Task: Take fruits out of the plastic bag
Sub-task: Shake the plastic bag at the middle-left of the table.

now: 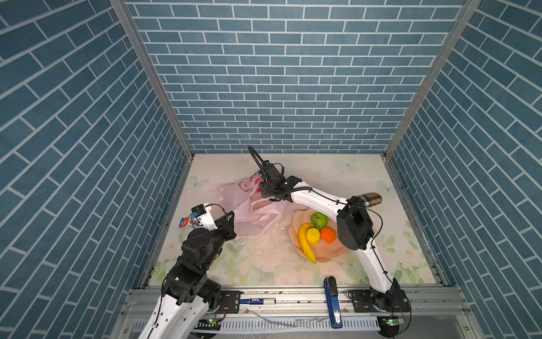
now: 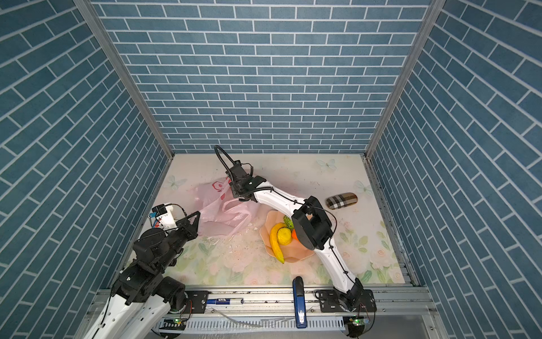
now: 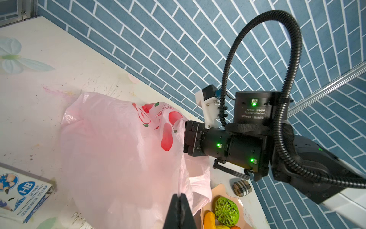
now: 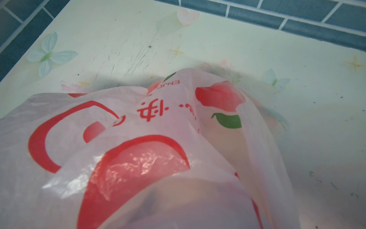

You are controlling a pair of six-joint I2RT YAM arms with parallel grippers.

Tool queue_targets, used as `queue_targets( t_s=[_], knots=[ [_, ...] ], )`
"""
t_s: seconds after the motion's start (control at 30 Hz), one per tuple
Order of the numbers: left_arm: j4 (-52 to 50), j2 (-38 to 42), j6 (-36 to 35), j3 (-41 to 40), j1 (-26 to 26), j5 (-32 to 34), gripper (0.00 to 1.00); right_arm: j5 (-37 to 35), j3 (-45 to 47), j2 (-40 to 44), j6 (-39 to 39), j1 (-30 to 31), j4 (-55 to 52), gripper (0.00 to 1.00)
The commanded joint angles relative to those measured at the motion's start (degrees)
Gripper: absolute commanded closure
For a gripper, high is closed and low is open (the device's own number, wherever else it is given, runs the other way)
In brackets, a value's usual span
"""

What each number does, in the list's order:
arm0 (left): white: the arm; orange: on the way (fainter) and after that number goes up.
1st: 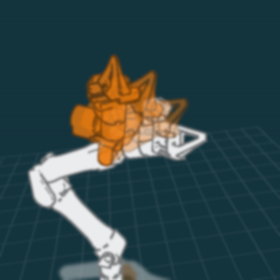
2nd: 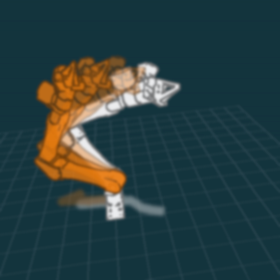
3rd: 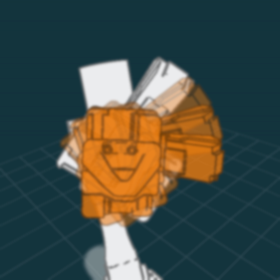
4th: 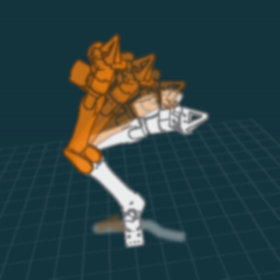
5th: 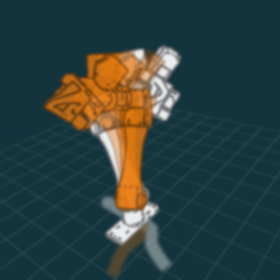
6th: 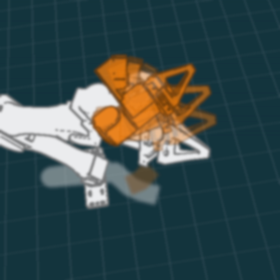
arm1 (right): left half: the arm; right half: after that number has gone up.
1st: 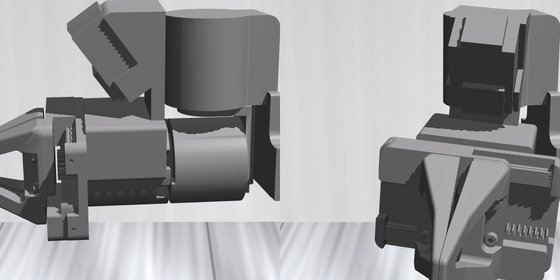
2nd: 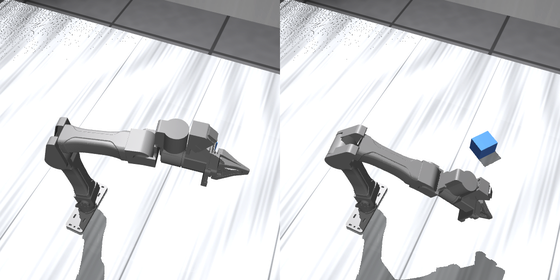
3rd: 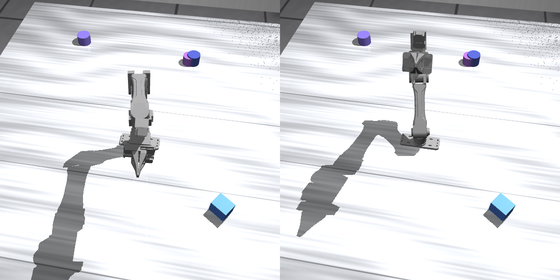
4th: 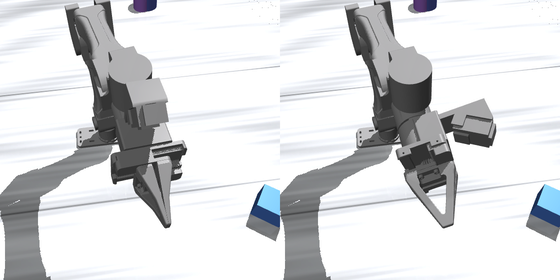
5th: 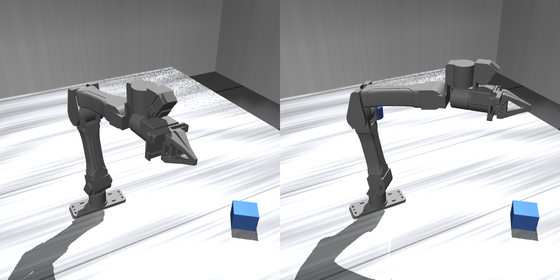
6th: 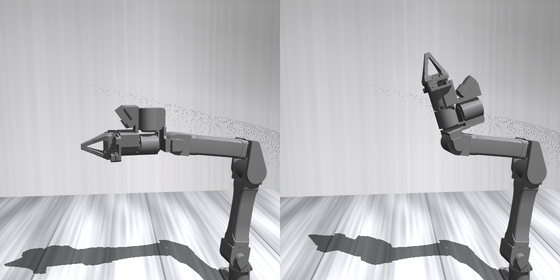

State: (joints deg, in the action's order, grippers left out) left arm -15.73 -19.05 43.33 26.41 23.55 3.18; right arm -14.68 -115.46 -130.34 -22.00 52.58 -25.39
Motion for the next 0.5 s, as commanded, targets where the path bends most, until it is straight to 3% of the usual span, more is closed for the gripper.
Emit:
queue_targets(
  t_s=[0.0,0.23,0.47],
  knots=[
    [-0.3,0.8,0.2,-1.0,0.0,1.3,1.0,-2.4,-3.6,0.9,3.5,-1.7,-4.4,0.51],
    [0.6,0.7,0.8,-2.3,-0.1,2.6,1.0,6.1,-6.9,2.1,5.6,-4.1,-10.5,0.51],
    [2.7,-0.7,1.1,-2.6,0.0,2.6,1.0,13.4,-1.0,9.7,5.2,-2.8,-13.4,0.51]
  ],
)
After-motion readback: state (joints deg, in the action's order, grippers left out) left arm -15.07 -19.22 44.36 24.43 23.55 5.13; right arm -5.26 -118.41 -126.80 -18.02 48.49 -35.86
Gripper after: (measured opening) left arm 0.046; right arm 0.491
